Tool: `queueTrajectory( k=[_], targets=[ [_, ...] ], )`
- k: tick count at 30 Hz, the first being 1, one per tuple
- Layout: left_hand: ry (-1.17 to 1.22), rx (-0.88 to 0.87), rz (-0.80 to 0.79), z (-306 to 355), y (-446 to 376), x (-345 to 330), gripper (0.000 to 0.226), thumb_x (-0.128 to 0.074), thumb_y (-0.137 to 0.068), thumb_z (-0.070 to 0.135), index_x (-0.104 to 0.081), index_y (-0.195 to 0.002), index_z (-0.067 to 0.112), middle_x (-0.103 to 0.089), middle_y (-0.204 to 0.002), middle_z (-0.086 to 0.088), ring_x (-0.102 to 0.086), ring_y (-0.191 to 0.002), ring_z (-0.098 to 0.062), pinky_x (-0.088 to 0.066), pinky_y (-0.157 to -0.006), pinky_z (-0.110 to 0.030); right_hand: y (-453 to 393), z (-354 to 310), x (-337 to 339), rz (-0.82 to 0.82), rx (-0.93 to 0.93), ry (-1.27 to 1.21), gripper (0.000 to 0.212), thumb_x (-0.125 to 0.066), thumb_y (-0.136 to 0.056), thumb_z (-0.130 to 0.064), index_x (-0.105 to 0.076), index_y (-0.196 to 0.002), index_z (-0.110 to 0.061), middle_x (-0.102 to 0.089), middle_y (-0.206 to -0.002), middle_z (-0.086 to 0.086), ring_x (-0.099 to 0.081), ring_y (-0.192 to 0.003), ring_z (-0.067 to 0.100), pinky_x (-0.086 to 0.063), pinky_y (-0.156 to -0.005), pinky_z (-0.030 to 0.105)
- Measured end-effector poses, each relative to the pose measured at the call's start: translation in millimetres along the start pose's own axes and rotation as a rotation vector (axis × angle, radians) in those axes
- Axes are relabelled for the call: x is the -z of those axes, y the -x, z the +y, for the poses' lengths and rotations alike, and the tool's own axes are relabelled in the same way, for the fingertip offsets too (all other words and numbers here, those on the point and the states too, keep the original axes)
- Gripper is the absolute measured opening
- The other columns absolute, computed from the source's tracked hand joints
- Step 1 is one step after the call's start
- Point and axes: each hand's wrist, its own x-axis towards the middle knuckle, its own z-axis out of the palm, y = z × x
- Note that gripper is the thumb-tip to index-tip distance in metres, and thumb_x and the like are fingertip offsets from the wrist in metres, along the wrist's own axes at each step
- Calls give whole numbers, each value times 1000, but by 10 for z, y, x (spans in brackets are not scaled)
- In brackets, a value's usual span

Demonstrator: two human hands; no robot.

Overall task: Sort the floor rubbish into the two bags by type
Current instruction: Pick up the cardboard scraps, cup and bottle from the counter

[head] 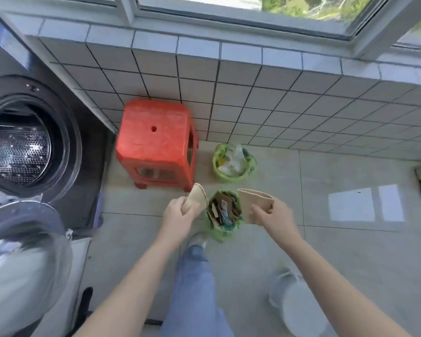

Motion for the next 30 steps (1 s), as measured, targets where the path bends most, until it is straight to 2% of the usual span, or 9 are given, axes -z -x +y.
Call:
queueTrajectory(
  k=[2,6,10,13,16,18,23,26,30],
  targets=[
    [18,108,-44,-26,-234,-268,22,-56,-87,28,-56,-73,10,-54,-78,-4,-56,-72,-30,-45,-64,-37,-279,235,26,-22,-123,33,20,-64,-85,-34,-62,-96,-18,-67,-89,4,-62,-87,22,-49,-68,30],
    [63,293,-38,-70,-672,-716,32,-57,-84,11,-41,-56,10,-42,-54,-6,-42,-50,-20,-33,-40,-22,-787,649,-12,-85,-221,119,30,-58,-90,-40,-60,-98,-12,-62,-88,3,-61,-93,28,-37,-67,28],
    [65,415,51,-160,-1015,-1098,33,-54,-82,-1,-41,-53,9,-36,-51,-5,-32,-45,-17,-23,-29,-15,-1259,959,-66,-140,-239,193,38,-46,-96,-41,-58,-102,-5,-65,-96,13,-61,-98,33,-33,-68,28],
    [57,495,94,-328,-1284,-1426,35,-57,-79,7,-41,-48,11,-37,-44,0,-33,-44,-18,-27,-35,-20,-1619,1185,-197,-202,-213,219,38,-42,-97,-41,-56,-95,-6,-67,-95,12,-61,-94,33,-37,-69,30],
    [24,550,98,-633,-1564,-1851,19,-54,-64,26,-53,-55,9,-47,-53,-5,-41,-55,-24,-31,-51,-27,-2000,1480,-442,-259,-174,214,36,-44,-96,-36,-58,-105,-4,-67,-100,14,-62,-94,33,-41,-71,31],
    [16,570,104,-870,-1738,-2121,23,-60,-74,25,-57,-57,11,-54,-60,-9,-49,-62,-26,-33,-52,-28,-2216,1683,-658,-326,-150,217,29,-46,-95,-31,-56,-105,-6,-66,-100,14,-61,-89,30,-42,-67,30],
    [-125,535,136,-1490,-2099,-2725,25,-59,-85,25,-68,-75,4,-67,-75,-14,-60,-73,-32,-39,-60,-30,-2705,2154,-1286,-415,-134,299,26,-50,-91,-25,-56,-105,-4,-65,-102,19,-60,-92,34,-44,-68,33],
    [-233,492,173,-1831,-2289,-2969,28,-56,-87,25,-64,-74,3,-62,-71,-14,-54,-68,-32,-34,-55,-30,-2921,2342,-1689,-460,-118,325,23,-50,-91,-22,-55,-102,-3,-64,-103,20,-58,-94,35,-36,-67,29],
    [-380,367,212,-2187,-2510,-3211,26,-52,-91,28,-62,-82,6,-67,-83,-18,-61,-80,-38,-38,-60,-34,-3121,2508,-2213,-459,-21,330,17,-47,-93,-23,-53,-94,-7,-63,-99,18,-55,-88,33,-37,-67,30]
  ],
)
